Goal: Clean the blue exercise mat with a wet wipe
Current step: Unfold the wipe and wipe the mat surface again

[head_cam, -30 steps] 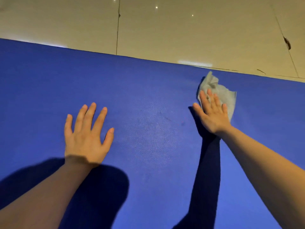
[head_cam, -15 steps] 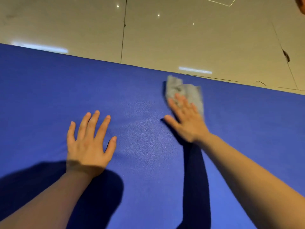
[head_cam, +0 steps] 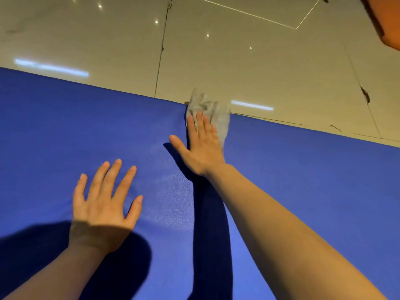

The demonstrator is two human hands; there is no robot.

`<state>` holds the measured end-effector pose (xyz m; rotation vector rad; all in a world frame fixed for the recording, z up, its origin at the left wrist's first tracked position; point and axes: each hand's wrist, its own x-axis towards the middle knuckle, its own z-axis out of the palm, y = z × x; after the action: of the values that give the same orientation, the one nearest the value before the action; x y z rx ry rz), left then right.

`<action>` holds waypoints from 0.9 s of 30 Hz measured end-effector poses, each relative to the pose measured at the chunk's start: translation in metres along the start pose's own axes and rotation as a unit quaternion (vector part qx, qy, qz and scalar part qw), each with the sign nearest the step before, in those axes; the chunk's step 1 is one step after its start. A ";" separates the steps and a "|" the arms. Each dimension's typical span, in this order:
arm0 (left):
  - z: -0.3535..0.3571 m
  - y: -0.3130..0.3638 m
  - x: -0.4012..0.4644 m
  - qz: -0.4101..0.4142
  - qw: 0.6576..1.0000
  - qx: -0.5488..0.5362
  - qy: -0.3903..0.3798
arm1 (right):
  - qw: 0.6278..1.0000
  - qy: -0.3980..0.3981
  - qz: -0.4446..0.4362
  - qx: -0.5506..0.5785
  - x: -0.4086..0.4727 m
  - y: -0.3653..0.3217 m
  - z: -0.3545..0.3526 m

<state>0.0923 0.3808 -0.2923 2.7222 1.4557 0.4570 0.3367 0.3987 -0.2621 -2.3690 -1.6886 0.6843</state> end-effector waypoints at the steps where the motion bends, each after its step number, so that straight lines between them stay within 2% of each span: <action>1: 0.000 0.001 -0.001 -0.001 1.000 -0.002 0.002 | 0.999 -0.015 -0.025 -0.017 -0.002 0.007 -0.006; 3: -0.001 0.003 0.000 -0.002 1.000 -0.004 0.000 | 0.996 -0.039 -0.051 -0.066 -0.004 0.038 -0.022; 4: -0.001 0.003 0.000 -0.001 1.000 -0.003 -0.004 | 0.996 -0.041 -0.031 -0.077 -0.005 0.058 -0.031; 8: -0.001 0.000 0.000 0.005 1.000 0.003 -0.005 | 0.978 -0.014 0.199 -0.054 -0.014 0.130 -0.063; 10: -0.001 -0.002 0.001 0.014 1.000 0.011 -0.001 | 0.965 -0.011 0.261 -0.027 -0.013 0.140 -0.069; 12: 0.000 -0.005 0.001 0.017 1.000 0.016 -0.001 | 0.959 0.012 0.285 0.001 -0.004 0.125 -0.063; 14: 0.000 -0.003 -0.001 0.011 1.000 0.014 -0.008 | 0.963 0.028 0.269 -0.001 0.004 0.094 -0.049; 18: -0.003 -0.004 0.002 0.009 1.000 0.013 -0.009 | 0.994 -0.004 0.102 -0.044 0.002 0.019 -0.014; 21: -0.002 -0.005 0.001 0.014 1.000 0.017 -0.008 | 0.997 -0.047 -0.015 -0.053 -0.019 -0.017 0.005; 23: -0.003 -0.004 0.001 0.007 1.000 0.007 -0.015 | 0.993 -0.054 -0.068 -0.077 -0.029 -0.014 0.010; 25: -0.004 -0.003 0.001 -0.013 0.999 -0.009 -0.044 | 0.995 -0.045 -0.054 -0.070 -0.031 0.009 0.001; 27: -0.006 -0.002 0.004 -0.026 0.997 -0.030 -0.070 | 0.998 -0.008 0.041 -0.040 -0.039 0.043 -0.012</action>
<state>0.0911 0.3845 -0.2856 2.6046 1.4499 0.2955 0.3689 0.3489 -0.2576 -2.5072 -1.6625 0.6634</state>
